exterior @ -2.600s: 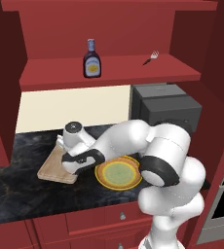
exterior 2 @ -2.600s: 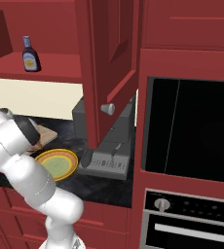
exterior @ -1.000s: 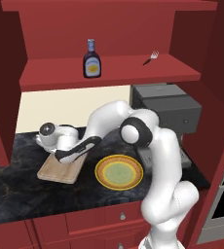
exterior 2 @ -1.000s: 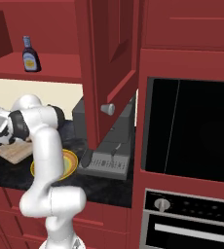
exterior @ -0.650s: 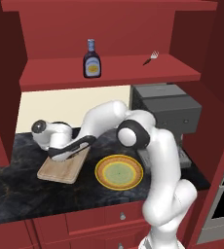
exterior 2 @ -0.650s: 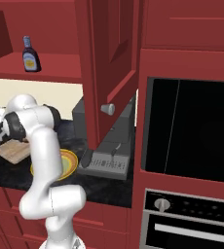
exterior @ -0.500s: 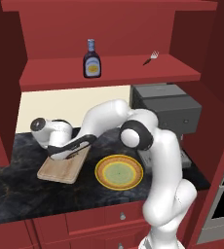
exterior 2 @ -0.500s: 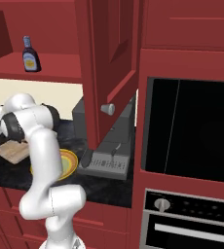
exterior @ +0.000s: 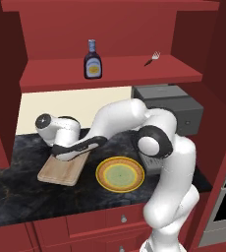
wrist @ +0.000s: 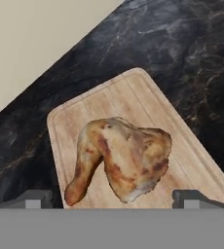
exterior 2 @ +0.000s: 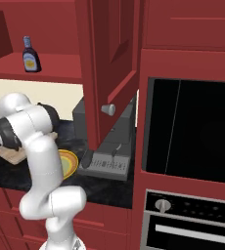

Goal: Pick the chicken drumstick from the plate and place it on the cutting board. Then pick the condiment bottle from the cabinet and place it next to the cutting board.

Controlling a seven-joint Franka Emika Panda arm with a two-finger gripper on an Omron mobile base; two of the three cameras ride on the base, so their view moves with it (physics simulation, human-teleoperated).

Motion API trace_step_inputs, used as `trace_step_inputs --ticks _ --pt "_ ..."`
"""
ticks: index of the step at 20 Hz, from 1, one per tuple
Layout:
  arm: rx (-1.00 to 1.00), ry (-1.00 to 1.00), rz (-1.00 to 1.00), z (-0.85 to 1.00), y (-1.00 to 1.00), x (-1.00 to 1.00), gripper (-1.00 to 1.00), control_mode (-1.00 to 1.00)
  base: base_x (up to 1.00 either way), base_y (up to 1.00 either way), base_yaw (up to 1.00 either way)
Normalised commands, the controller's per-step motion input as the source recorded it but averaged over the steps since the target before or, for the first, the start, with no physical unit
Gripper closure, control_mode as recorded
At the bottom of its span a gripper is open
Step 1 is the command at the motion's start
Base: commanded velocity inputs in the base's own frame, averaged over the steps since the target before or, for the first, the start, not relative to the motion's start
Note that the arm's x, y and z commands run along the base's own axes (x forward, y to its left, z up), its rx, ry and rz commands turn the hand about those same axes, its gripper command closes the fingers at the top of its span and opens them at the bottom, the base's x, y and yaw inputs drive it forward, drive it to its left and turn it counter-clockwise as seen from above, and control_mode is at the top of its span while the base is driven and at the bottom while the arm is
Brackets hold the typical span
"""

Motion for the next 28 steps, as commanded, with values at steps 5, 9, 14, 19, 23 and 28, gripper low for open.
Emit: trace_step_inputs --ticks 5,9,14,19,23,28 --pt "0.01 -0.08 -0.16 0.01 -0.19 -0.36 -1.00 -1.00 0.00 0.00 0.00" --pt "0.05 -0.09 -0.20 0.00 -0.21 -0.33 -1.00 -1.00 0.00 0.00 0.00" --pt "0.06 -0.08 -0.21 0.00 -0.27 -0.28 -1.00 -1.00 0.00 0.00 0.00" --pt "0.08 -0.07 -0.21 0.06 -0.28 -0.28 -1.00 -1.00 0.00 0.00 0.00" --pt "0.10 -0.07 -0.20 0.17 -0.25 -0.39 -1.00 -1.00 0.00 0.00 0.00" --pt "0.10 -0.11 -0.13 0.27 -0.17 -0.42 -1.00 -1.00 0.00 0.00 0.00"
